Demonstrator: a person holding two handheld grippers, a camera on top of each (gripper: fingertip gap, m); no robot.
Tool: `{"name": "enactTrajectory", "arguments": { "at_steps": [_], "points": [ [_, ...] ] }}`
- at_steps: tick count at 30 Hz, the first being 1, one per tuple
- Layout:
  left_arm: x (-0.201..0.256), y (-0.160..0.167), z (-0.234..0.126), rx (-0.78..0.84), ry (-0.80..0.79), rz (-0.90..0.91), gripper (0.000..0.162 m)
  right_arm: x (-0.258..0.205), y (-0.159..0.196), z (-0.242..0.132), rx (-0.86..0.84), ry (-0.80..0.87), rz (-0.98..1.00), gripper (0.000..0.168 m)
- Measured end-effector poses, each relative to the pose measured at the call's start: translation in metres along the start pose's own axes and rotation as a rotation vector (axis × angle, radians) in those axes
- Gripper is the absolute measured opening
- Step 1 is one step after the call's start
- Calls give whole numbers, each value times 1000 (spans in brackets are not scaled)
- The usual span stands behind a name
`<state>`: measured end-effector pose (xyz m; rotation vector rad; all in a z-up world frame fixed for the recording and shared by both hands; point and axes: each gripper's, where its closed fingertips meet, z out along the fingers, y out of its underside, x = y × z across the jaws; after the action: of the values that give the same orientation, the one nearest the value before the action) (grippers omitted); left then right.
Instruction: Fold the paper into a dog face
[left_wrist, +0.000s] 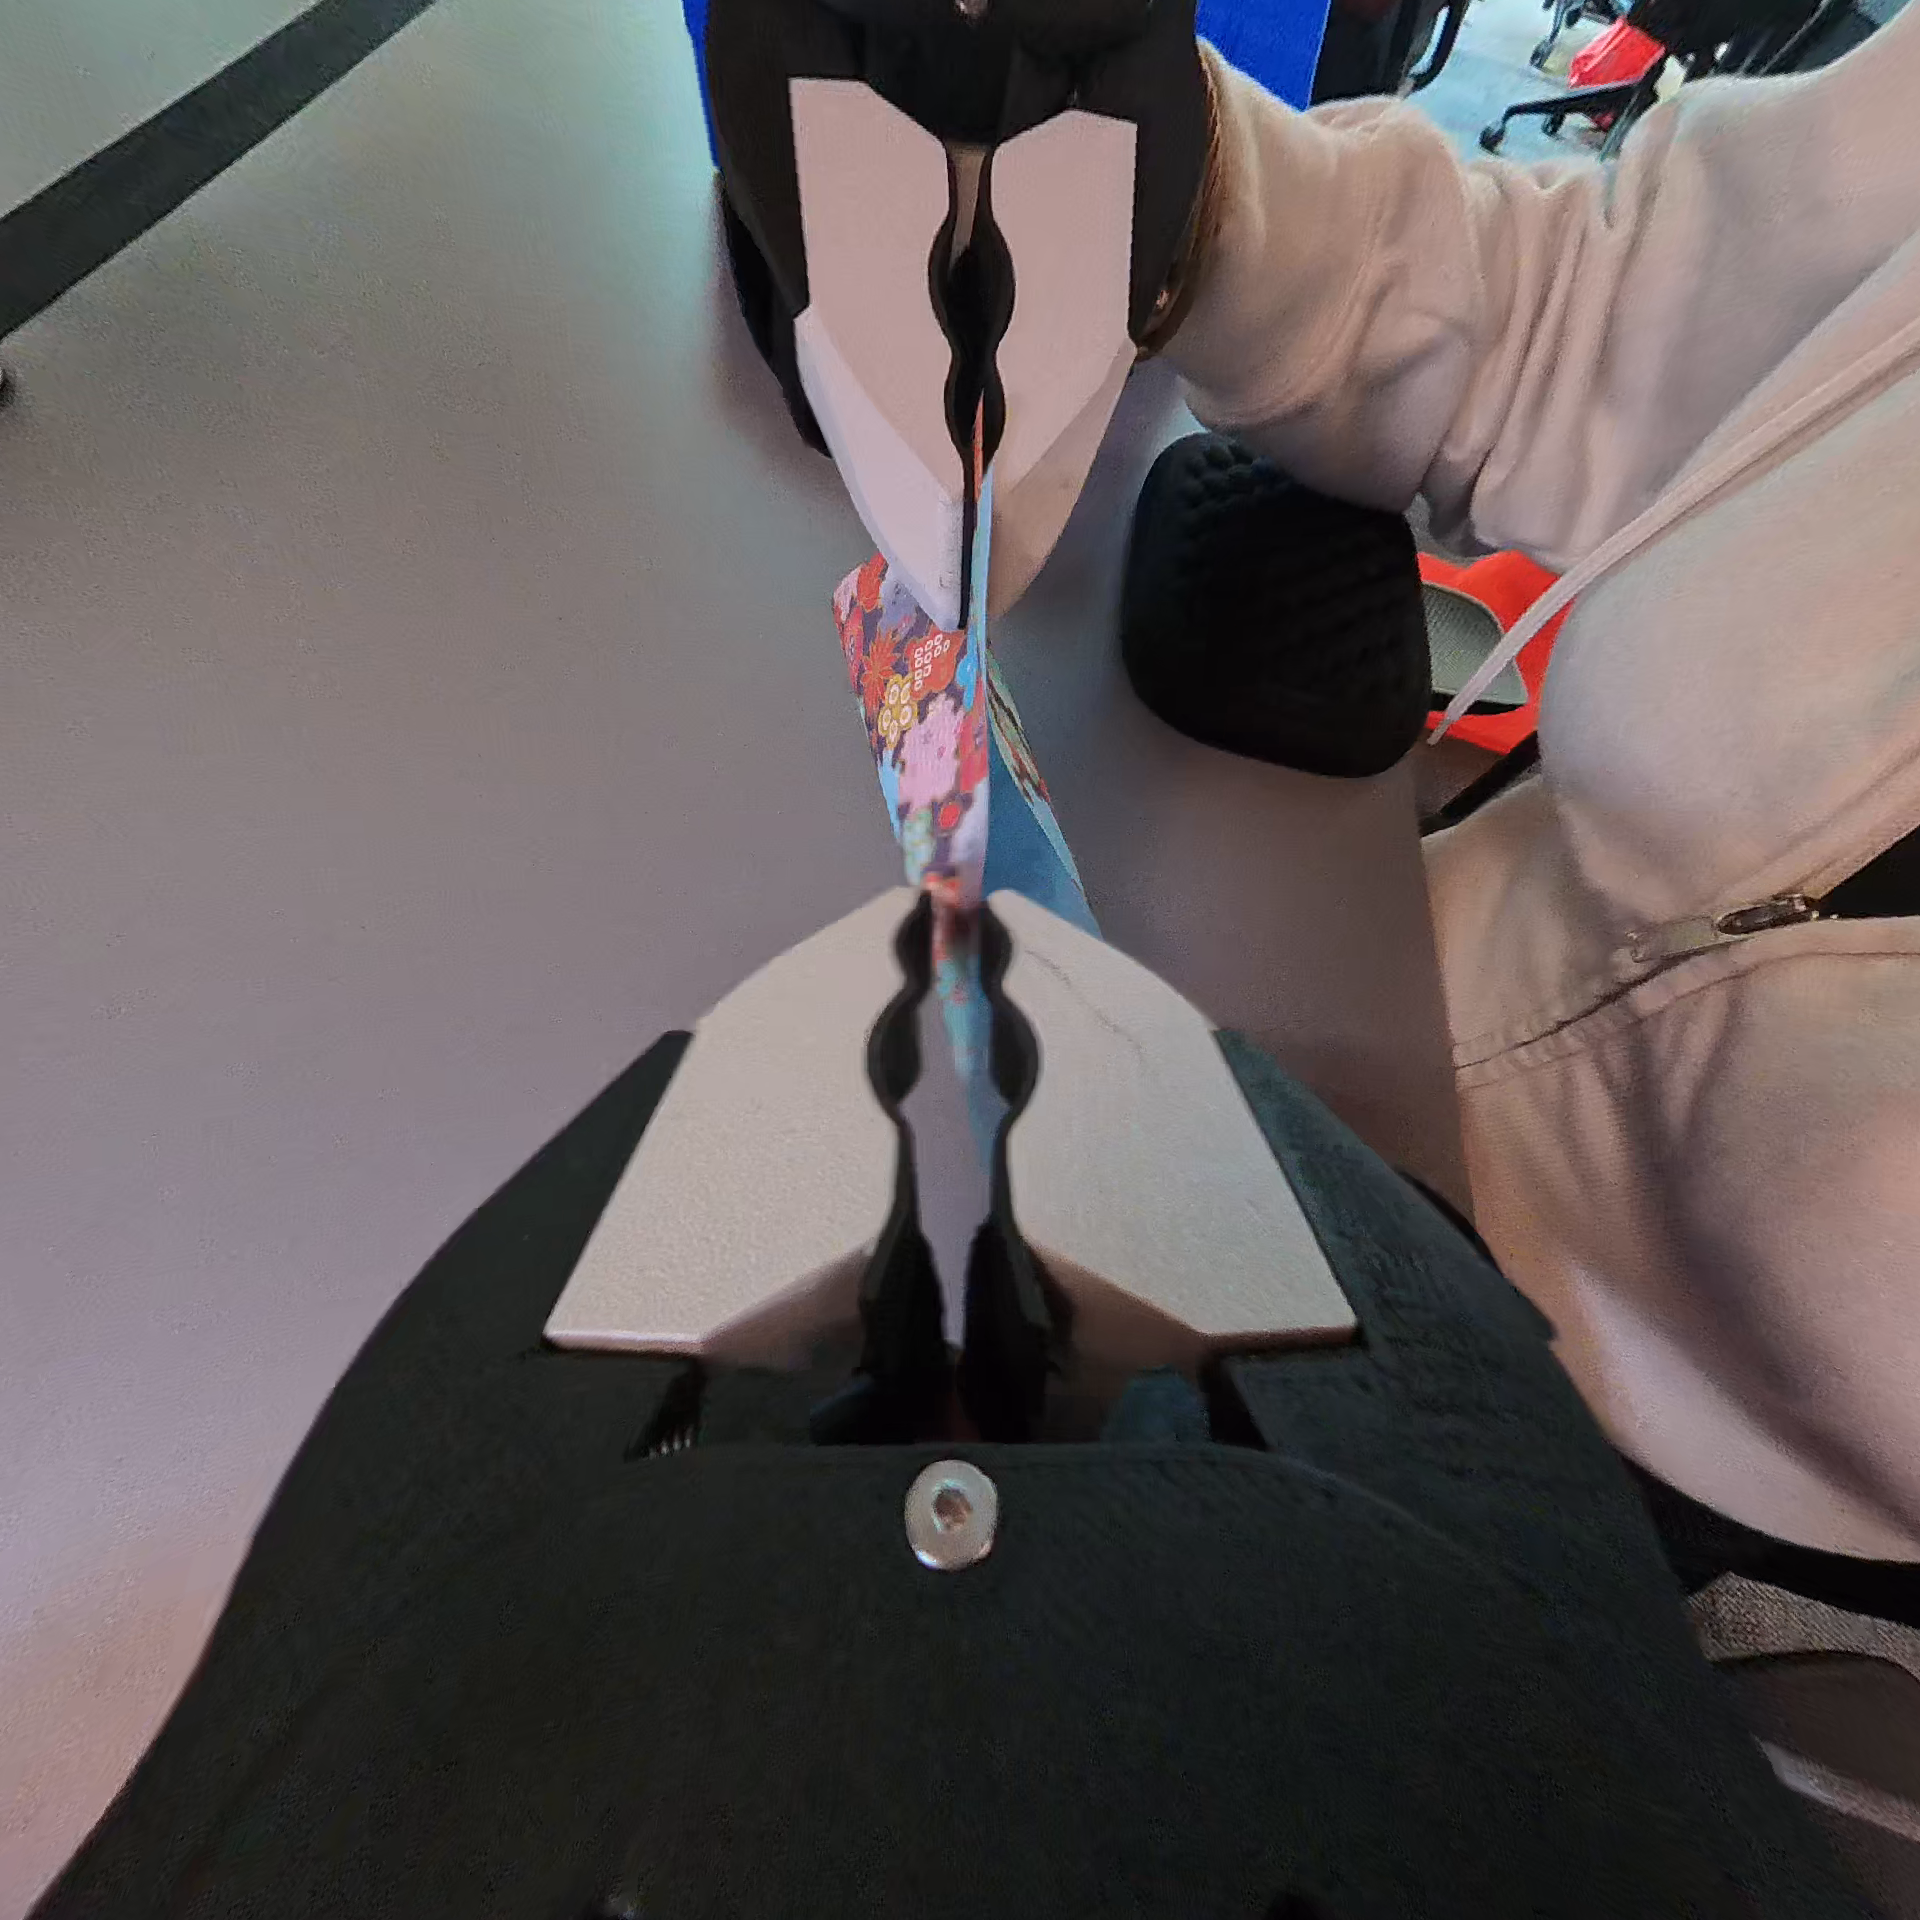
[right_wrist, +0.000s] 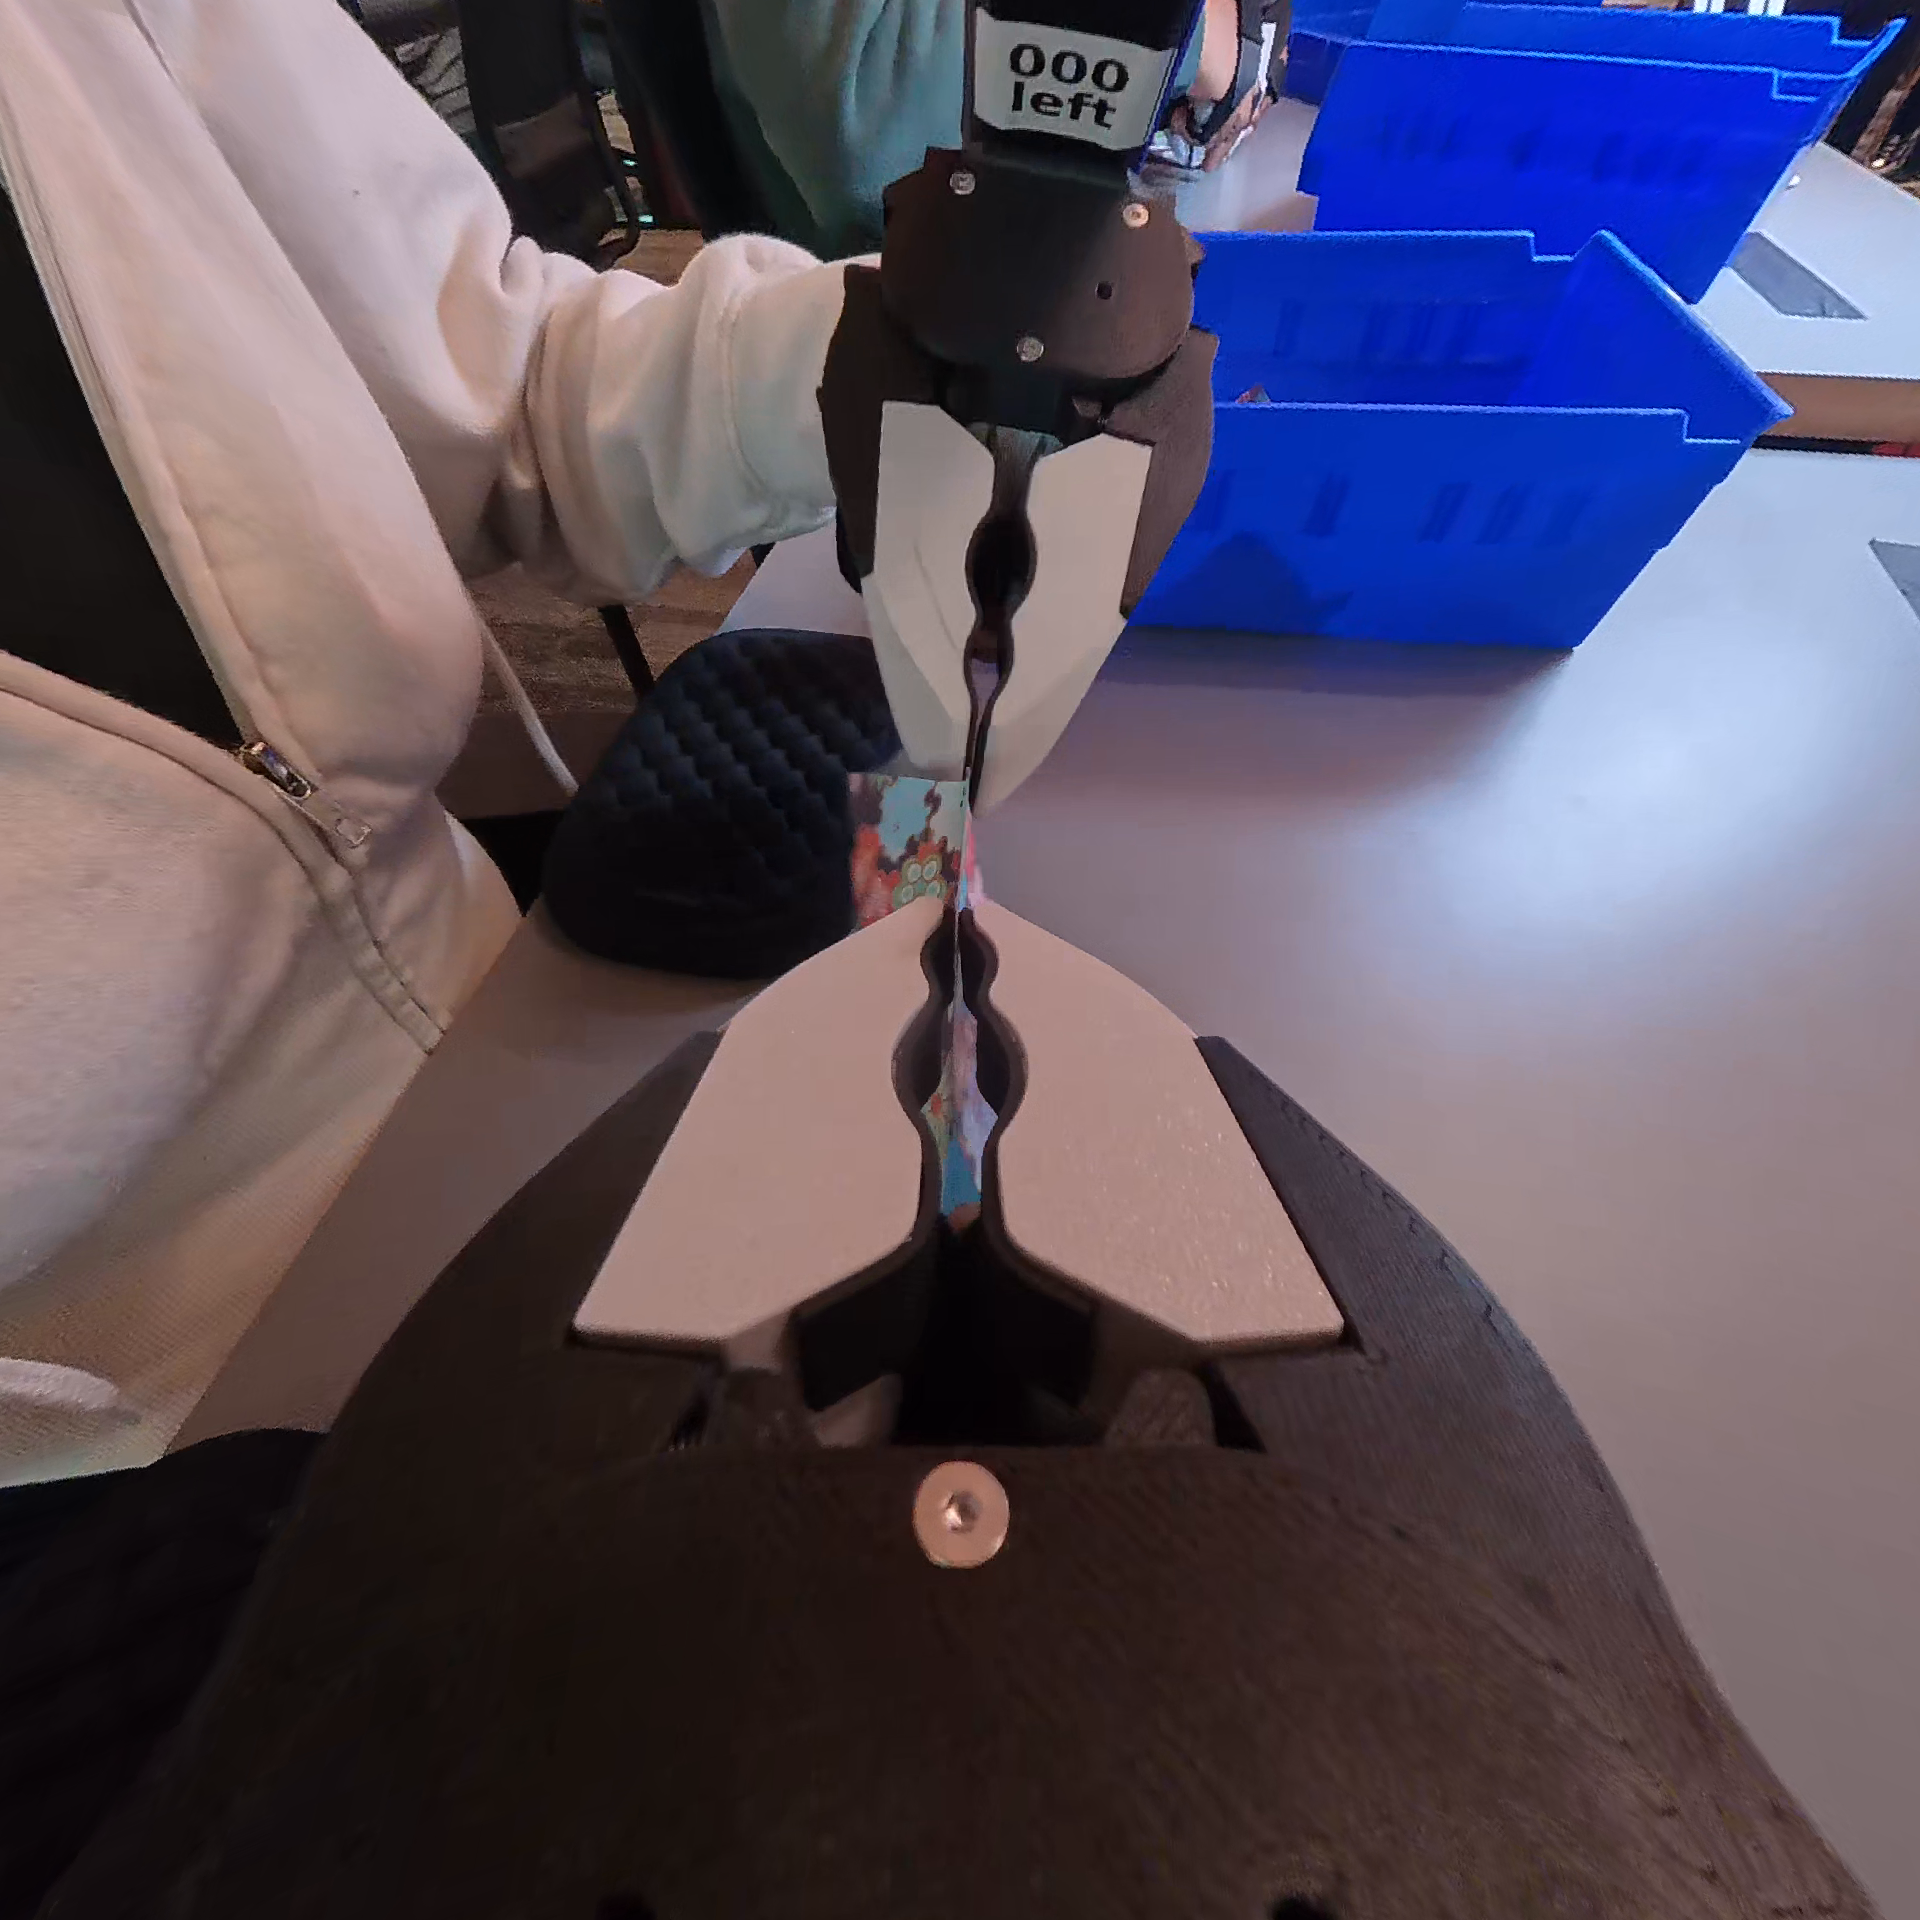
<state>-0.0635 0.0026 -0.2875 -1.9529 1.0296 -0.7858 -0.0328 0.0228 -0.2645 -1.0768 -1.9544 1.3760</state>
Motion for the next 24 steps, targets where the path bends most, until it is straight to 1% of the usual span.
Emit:
{"name": "enactTrajectory", "arguments": {
  "at_steps": [1, 6, 16, 24],
  "points": [
    [0, 1, 2, 0, 4, -3, 0, 1, 1, 0, 1, 5, 5, 0],
    [0, -3, -5, 145, 30, -109, 0, 2, 2, -6, 31, 14, 37, 0],
    [3, -3, -9, 319, 32, -248, 0, 2, 3, -6, 68, 20, 48, 0],
    [2, -17, -17, 504, 22, -299, 0, 4, -10, -13, 138, 46, 8, 1]
  ]
}}
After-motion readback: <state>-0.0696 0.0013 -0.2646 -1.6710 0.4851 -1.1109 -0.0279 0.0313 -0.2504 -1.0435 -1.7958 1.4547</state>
